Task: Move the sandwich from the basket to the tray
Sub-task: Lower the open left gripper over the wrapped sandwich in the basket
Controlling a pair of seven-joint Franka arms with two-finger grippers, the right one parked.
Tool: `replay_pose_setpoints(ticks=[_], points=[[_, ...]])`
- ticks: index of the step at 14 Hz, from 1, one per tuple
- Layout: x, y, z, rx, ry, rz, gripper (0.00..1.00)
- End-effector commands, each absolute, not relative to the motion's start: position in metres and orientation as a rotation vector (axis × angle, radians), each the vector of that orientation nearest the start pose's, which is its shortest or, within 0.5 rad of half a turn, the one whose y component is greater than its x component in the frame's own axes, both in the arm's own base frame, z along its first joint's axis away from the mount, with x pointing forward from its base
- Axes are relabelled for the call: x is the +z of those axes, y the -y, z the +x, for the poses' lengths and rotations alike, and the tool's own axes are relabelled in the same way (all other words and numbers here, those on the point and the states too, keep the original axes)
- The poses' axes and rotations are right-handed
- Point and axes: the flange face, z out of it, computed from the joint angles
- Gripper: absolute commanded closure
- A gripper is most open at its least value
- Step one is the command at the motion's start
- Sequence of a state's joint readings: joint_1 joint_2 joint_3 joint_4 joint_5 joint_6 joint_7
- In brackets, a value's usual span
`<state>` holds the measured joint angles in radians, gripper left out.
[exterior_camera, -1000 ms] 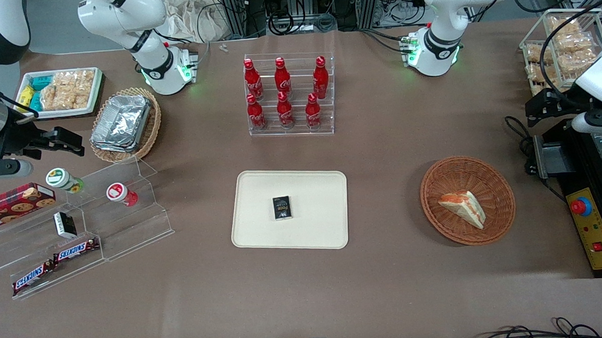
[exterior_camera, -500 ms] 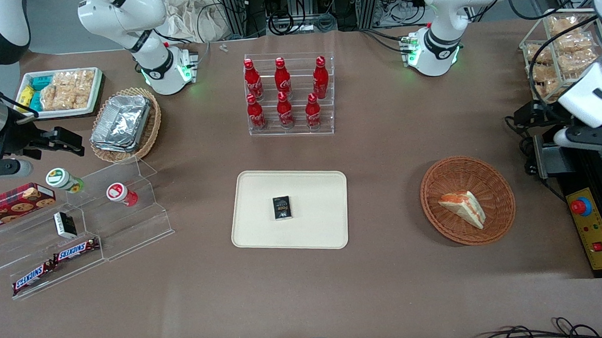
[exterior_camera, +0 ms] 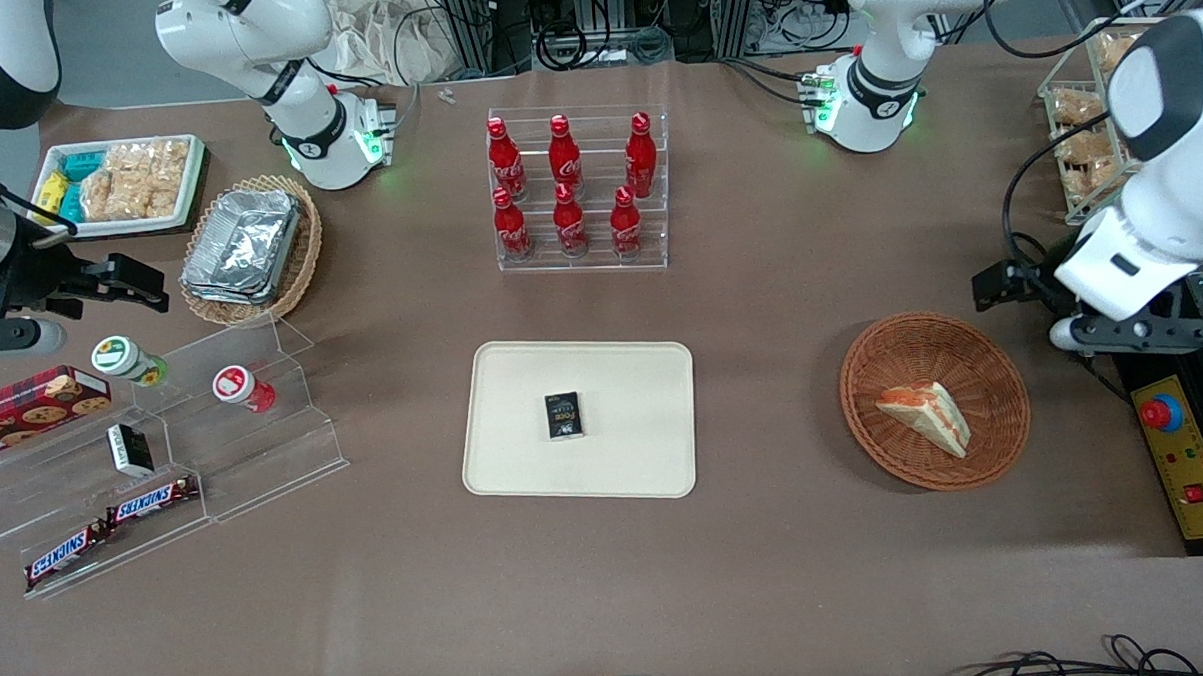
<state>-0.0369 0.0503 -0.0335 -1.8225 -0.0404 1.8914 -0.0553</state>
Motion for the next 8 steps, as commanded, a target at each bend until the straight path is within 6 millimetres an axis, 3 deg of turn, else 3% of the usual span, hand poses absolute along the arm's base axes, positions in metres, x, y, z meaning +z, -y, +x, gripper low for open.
replay_pose_setpoints(ticks=[1, 4, 8], points=[[0.457, 0.045, 0.568, -0.079, 0.234, -3.188, 0.0], [0.396, 0.043, 0.575, -0.188, 0.494, -3.164, 0.0], [0.332, 0.038, 0.595, -0.133, 0.718, -3.12, 0.0]])
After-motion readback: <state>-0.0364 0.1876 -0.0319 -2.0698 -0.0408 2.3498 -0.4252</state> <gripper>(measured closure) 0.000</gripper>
